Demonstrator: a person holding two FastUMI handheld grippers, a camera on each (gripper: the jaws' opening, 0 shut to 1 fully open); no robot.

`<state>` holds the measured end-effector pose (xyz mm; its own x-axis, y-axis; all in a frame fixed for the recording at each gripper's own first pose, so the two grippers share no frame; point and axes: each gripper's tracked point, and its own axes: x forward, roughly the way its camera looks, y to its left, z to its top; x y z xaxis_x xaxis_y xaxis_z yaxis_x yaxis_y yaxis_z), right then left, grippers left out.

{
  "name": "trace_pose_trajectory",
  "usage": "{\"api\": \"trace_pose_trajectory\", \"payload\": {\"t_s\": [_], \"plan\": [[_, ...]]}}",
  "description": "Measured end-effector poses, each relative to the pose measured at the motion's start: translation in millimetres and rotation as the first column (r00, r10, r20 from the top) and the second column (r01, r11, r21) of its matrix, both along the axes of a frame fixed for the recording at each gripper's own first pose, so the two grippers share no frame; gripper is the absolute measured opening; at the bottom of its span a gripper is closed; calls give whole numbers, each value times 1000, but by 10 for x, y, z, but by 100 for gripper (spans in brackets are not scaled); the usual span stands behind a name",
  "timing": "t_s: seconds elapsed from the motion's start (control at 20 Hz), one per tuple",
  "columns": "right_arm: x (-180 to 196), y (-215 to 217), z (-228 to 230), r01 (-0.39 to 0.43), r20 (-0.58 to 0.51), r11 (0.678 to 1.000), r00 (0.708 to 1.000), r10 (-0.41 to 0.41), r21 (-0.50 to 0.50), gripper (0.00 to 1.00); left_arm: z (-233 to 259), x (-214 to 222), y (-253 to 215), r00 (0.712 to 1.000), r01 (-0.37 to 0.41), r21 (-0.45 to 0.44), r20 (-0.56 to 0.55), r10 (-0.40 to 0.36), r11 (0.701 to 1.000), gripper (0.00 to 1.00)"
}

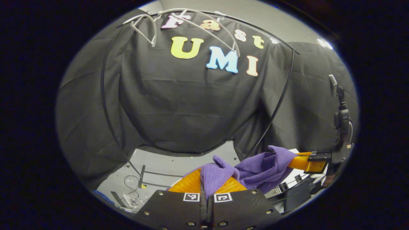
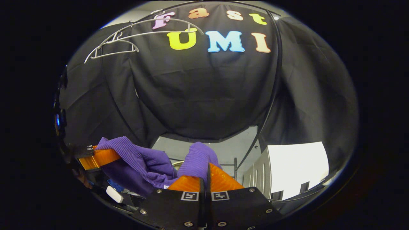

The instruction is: Grasp the clothes on the hanger with both hands and then place them into the laundry hamper below.

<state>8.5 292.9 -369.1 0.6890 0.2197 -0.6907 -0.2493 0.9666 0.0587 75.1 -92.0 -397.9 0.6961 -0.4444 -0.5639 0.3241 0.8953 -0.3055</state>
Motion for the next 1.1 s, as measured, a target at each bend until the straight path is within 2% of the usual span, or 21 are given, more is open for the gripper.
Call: {"api": "trace_pose_trajectory", "payload": {"t_s": [0.05, 0.1, 0.4, 0.65, 1.1], "plan": [[-28, 6, -120, 5, -22, 1000, 1000, -4, 5, 0, -116, -19, -55, 1000, 15, 10, -15, -15, 1000, 6], [-33, 9, -223, 11, -41, 1000, 999, -11, 6, 0, -274, -39, -117, 999, 27, 19, -29, -26, 999, 1], [-41, -55, -979, 54, -162, 999, 985, -54, -2, 0, -1046, 7, -252, 992, 70, 89, -108, -60, 994, 1], [-293, -42, -1498, 75, -257, 997, 963, -76, -12, 1, -1610, 4, -259, 985, 84, 110, -163, -65, 990, 1], [-261, 77, -1572, 88, -288, 996, 954, -82, 9, 1, -1763, -1, -199, 983, 69, 124, -179, -46, 990, 2]]}}
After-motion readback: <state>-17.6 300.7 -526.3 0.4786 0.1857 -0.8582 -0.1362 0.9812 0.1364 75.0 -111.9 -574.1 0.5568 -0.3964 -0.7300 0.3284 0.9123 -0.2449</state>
